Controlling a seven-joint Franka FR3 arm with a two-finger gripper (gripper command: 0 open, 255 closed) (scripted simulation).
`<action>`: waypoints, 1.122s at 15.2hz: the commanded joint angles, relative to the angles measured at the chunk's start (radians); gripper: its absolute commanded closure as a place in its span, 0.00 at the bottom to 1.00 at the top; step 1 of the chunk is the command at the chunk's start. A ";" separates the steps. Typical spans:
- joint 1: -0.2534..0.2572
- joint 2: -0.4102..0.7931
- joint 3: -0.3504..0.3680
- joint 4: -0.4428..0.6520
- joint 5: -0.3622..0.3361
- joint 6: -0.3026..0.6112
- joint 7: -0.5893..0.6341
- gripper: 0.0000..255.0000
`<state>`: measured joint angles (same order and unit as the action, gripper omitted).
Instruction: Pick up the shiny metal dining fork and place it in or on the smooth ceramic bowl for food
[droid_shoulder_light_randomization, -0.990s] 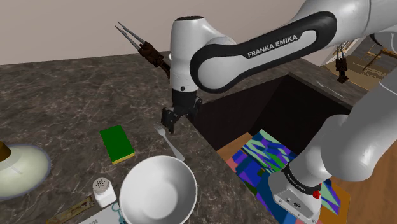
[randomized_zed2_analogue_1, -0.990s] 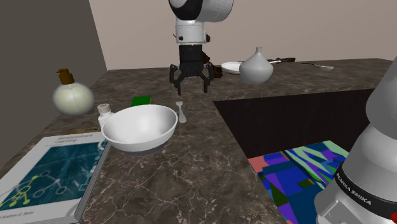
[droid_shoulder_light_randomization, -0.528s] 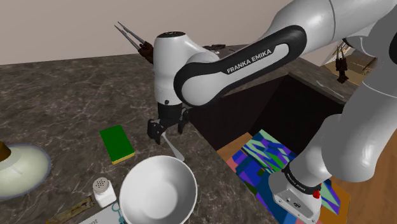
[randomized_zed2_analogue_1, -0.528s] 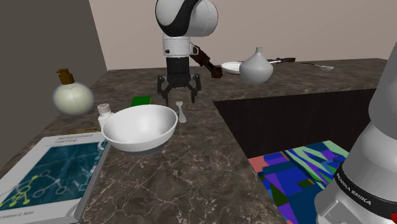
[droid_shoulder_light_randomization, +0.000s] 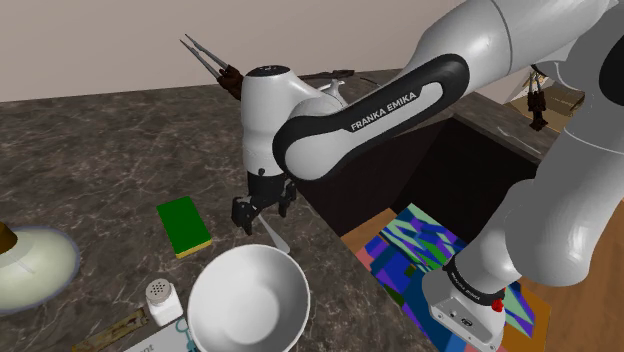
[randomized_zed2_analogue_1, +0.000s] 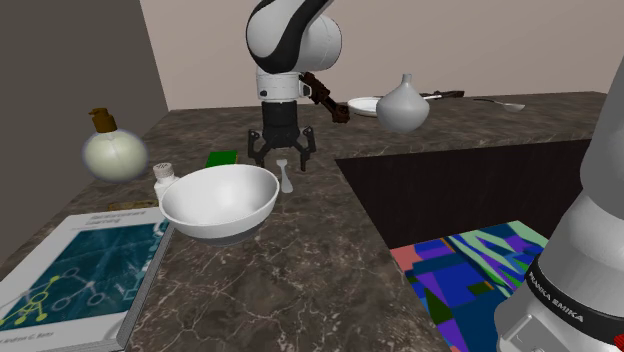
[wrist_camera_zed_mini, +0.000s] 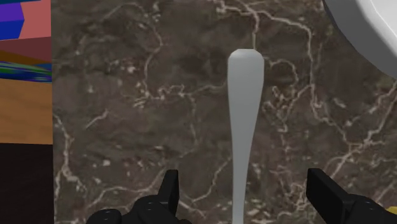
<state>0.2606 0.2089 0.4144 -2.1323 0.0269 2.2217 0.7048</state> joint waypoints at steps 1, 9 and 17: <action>0.000 0.000 0.000 -0.001 0.000 0.001 0.000 0.00; 0.000 0.000 0.000 -0.001 0.000 0.001 0.000 1.00; -0.004 -0.035 0.004 0.016 0.015 -0.048 -0.007 1.00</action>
<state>0.2571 0.1815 0.4178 -2.1228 0.0389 2.1867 0.6994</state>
